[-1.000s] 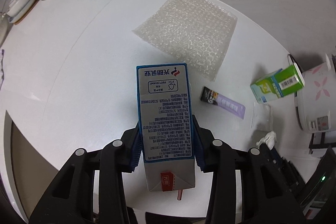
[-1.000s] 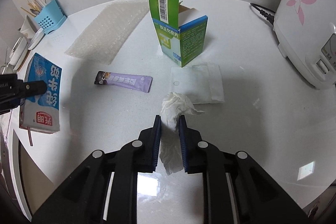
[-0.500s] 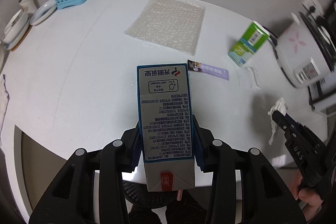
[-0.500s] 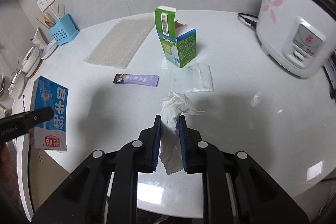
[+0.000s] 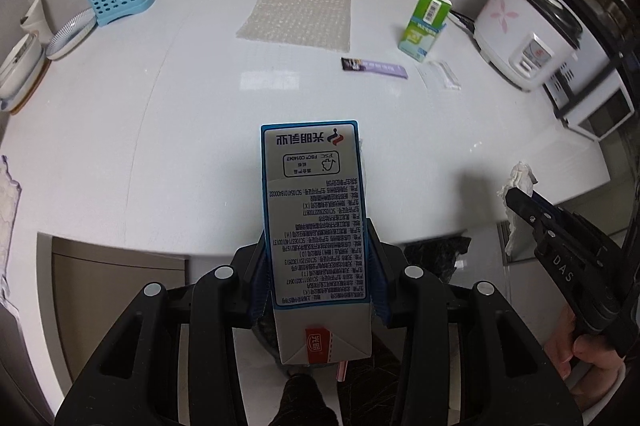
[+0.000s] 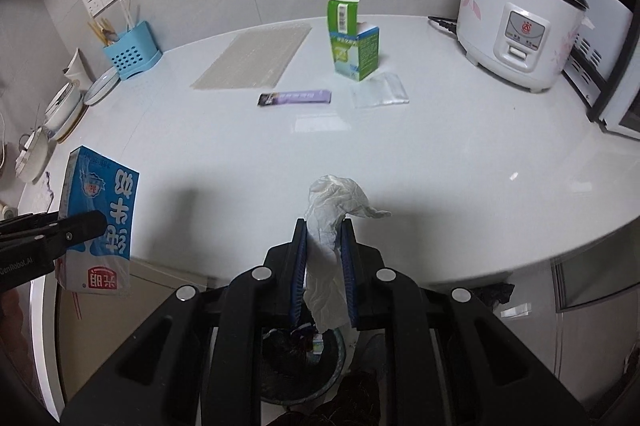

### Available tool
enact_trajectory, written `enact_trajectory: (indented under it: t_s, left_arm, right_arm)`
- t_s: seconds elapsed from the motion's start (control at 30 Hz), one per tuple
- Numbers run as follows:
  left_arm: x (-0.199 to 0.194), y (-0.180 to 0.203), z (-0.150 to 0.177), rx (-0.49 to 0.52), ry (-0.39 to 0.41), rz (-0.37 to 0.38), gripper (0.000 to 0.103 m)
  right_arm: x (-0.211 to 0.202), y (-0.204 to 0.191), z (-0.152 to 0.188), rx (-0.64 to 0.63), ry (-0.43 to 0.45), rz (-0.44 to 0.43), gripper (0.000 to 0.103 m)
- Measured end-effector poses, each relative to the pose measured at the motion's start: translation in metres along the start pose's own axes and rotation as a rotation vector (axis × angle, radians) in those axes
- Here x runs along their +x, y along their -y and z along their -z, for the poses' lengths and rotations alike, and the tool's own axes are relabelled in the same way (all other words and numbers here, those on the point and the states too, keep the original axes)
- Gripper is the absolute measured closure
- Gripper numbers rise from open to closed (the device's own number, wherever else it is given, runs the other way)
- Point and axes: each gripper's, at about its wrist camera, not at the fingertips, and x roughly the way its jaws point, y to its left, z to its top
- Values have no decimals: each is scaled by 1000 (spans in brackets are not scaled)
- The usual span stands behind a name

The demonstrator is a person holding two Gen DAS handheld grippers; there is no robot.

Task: Collect trash
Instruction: 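Lift the milk carton and tissue and carry both over the wastebasket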

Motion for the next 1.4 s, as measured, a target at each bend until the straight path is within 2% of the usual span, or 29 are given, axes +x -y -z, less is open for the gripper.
enact_trajectory:
  t_s: [0.4,0.57,0.8,0.97,1.4]
  left_arm:
    - [10,-26,76,48,-17,34,63]
    - [31,-39,106,39,-49,34,63]
    - [49,-54,137,38,-47,63,63]
    - [58,-65,155,41,-62,57,63]
    - [74,-81,167,21,-113,25,63]
  right_arm:
    - [-12,-39,64,-36,-24,-5,87]
    - [-2,-48,85,-36,-44,-4,87]
    - [23,-61,116,-51,-90,-28,87]
    - [47,-74,134,-68,-138,-45,87]
    - [109,-101,158,-109,-285,-74,84]
